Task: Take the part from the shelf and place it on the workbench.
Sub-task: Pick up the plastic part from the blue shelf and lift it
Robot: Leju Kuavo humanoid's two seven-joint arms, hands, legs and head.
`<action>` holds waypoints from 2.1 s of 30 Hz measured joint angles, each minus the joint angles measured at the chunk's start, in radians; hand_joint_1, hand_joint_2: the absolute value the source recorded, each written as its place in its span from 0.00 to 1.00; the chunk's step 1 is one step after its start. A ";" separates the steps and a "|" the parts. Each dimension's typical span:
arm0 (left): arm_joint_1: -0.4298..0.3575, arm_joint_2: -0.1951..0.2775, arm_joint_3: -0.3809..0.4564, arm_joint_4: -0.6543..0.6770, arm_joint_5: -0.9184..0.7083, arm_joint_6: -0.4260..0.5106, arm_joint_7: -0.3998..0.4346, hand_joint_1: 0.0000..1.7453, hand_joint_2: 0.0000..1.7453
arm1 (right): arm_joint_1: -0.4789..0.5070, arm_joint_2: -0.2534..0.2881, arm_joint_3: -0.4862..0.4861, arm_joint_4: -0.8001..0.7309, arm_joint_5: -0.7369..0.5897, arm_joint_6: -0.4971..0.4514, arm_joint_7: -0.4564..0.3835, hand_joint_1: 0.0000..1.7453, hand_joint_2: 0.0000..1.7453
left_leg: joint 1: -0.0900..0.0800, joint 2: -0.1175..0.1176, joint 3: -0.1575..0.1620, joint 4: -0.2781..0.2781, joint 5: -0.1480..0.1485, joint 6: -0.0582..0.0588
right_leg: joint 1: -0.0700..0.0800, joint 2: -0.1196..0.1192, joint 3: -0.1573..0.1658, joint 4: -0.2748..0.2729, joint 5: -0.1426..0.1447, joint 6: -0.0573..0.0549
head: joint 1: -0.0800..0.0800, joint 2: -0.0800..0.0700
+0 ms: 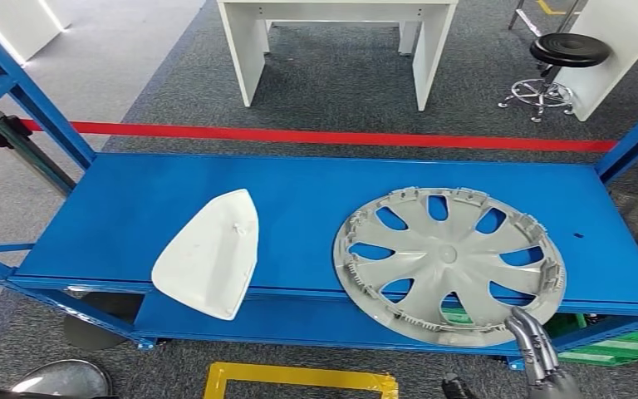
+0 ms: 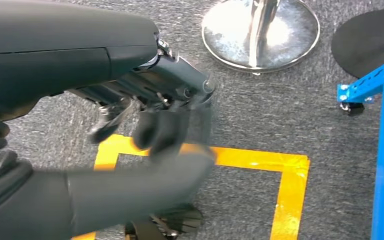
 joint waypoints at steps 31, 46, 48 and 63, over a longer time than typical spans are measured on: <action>-0.006 0.019 -0.001 0.021 -0.099 -0.034 0.066 0.00 1.00 | -0.256 -0.066 0.134 0.348 0.472 -0.001 0.378 0.00 1.00 | 0.000 0.000 0.000 0.000 0.000 0.000 | 0.000 0.000 0.000 0.000 0.000 0.000 | 0.000 0.000; -0.016 0.031 -0.006 0.028 -0.139 -0.037 0.081 0.00 1.00 | -0.436 0.037 0.087 0.603 0.555 0.070 0.356 0.00 1.00 | 0.000 0.000 0.000 0.000 0.000 0.000 | 0.000 0.000 0.000 0.000 0.000 0.000 | 0.000 0.000; -0.017 0.033 -0.007 0.028 -0.141 -0.039 0.081 0.00 1.00 | -0.450 0.047 0.077 0.629 0.556 0.081 0.356 0.00 1.00 | 0.000 0.000 0.000 0.000 0.000 0.000 | 0.000 0.000 0.000 0.000 0.000 0.000 | 0.000 0.000; -0.021 0.037 -0.012 0.033 -0.156 -0.042 0.082 0.00 1.00 | -0.506 0.098 0.036 0.750 0.575 0.096 0.337 1.00 1.00 | 0.000 0.001 0.003 0.000 0.000 0.000 | 0.000 0.002 0.004 0.000 0.001 0.000 | 0.000 0.000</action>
